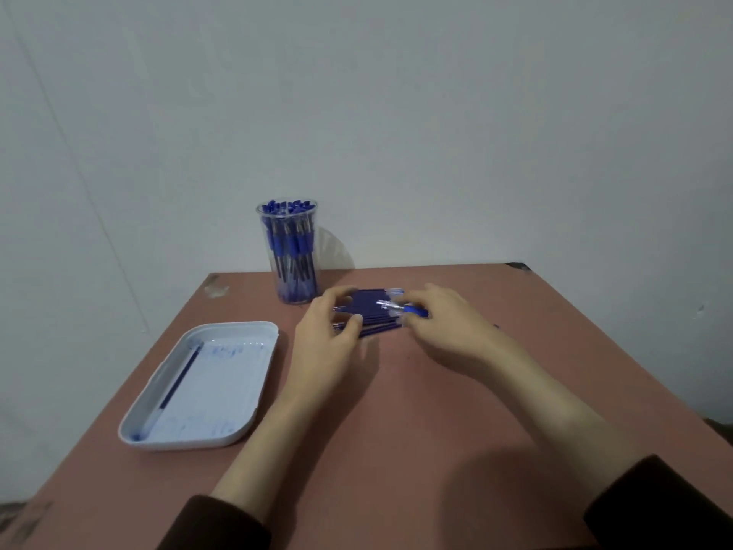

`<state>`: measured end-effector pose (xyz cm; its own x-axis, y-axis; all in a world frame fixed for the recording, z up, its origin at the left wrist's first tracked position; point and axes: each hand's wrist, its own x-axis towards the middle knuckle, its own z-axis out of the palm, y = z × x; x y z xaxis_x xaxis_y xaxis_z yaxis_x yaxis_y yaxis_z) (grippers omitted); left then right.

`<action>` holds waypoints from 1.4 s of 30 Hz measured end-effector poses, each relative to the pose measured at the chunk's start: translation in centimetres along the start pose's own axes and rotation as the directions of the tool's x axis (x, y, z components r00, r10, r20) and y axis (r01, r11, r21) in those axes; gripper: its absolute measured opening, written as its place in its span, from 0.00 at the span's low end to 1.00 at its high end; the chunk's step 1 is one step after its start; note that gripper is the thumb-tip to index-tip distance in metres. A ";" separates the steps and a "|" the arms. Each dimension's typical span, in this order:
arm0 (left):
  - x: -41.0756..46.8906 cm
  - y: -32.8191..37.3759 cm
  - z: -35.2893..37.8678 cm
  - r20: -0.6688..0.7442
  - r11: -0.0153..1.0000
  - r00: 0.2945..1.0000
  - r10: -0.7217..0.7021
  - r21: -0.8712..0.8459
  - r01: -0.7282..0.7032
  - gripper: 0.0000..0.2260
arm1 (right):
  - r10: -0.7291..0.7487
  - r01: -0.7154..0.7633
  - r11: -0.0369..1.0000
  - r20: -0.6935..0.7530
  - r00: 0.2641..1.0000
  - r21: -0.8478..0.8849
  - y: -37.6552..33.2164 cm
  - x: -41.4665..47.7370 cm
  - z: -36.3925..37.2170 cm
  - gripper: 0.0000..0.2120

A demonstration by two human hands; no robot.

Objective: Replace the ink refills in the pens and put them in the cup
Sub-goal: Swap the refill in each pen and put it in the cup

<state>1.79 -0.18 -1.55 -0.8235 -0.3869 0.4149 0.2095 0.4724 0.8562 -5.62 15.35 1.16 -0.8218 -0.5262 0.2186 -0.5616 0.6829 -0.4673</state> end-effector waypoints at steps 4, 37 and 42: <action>-0.4 -1.0 -0.4 -0.015 0.998 0.998 0.059 0.015 -0.059 0.19 | -0.144 0.135 0.984 -0.071 0.987 -0.113 -1.5 0.4 2.5 0.13; -0.4 -1.8 -1.4 0.097 0.995 0.995 -0.024 0.100 0.014 0.07 | 0.037 -0.064 0.980 -0.146 0.989 -0.188 1.4 -0.2 2.8 0.14; -0.9 -1.4 -1.2 0.366 0.968 0.929 -0.044 0.247 -0.052 0.06 | 0.047 0.012 0.964 -0.214 0.976 0.267 1.2 0.2 2.6 0.11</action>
<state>2.80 -1.46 -2.78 -0.9677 -0.0900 0.2356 0.1153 0.6728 0.7308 -6.22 14.74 -1.57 -0.8488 -0.3732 0.3746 -0.5255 0.5165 -0.6761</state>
